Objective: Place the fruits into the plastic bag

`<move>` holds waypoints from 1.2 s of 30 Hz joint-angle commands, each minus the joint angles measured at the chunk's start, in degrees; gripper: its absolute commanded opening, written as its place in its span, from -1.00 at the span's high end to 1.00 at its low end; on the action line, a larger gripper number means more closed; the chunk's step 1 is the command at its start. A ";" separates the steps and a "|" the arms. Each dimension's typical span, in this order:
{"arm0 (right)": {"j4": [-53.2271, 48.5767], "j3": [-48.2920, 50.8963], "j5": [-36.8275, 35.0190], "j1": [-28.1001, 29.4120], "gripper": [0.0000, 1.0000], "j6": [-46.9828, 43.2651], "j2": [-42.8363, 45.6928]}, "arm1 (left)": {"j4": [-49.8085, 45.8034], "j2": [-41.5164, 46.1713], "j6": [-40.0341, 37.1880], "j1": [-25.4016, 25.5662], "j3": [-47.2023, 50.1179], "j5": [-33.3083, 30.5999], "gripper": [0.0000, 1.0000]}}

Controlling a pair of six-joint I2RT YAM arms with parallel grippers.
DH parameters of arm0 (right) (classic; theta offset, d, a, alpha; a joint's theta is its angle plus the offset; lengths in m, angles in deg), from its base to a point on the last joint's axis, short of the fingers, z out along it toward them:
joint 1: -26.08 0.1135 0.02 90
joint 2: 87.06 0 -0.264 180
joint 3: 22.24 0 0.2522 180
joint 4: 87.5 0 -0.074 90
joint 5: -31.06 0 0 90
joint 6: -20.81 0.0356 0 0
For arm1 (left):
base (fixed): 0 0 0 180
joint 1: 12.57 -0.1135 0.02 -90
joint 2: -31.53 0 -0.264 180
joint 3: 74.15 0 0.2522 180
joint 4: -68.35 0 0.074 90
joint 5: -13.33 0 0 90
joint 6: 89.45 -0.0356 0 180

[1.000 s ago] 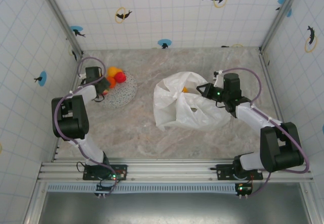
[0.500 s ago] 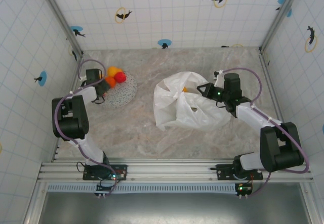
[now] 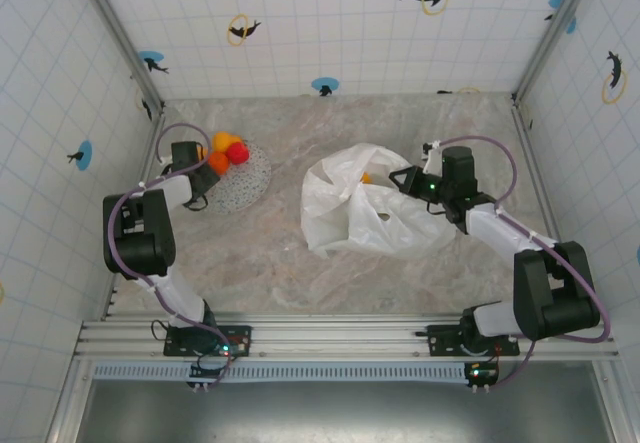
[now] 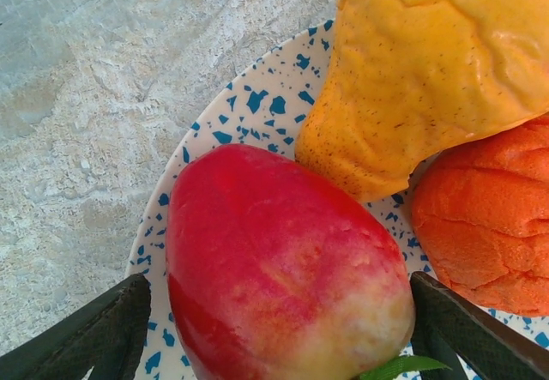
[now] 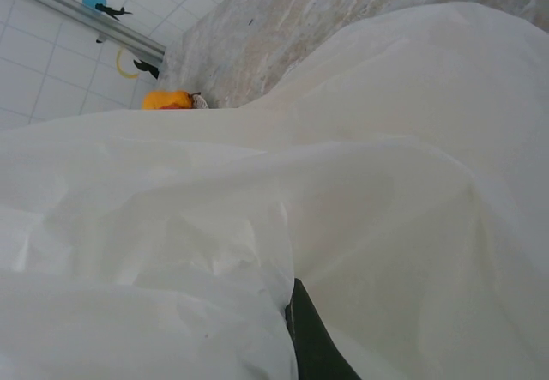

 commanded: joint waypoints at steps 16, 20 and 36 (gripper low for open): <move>1.77 0.37 0.10 -0.46 1.00 -0.41 -0.47 | 2.01 3.61 0.26 -0.58 2.64 1.23 -0.19; 1.74 0.25 0.10 -0.46 1.00 -0.23 -0.56 | 3.67 8.64 1.74 -0.57 6.70 1.38 -0.17; 0.85 -1.93 0.10 -0.39 1.00 -0.42 -2.14 | -0.55 37.27 1.47 9.34 19.66 27.22 -0.13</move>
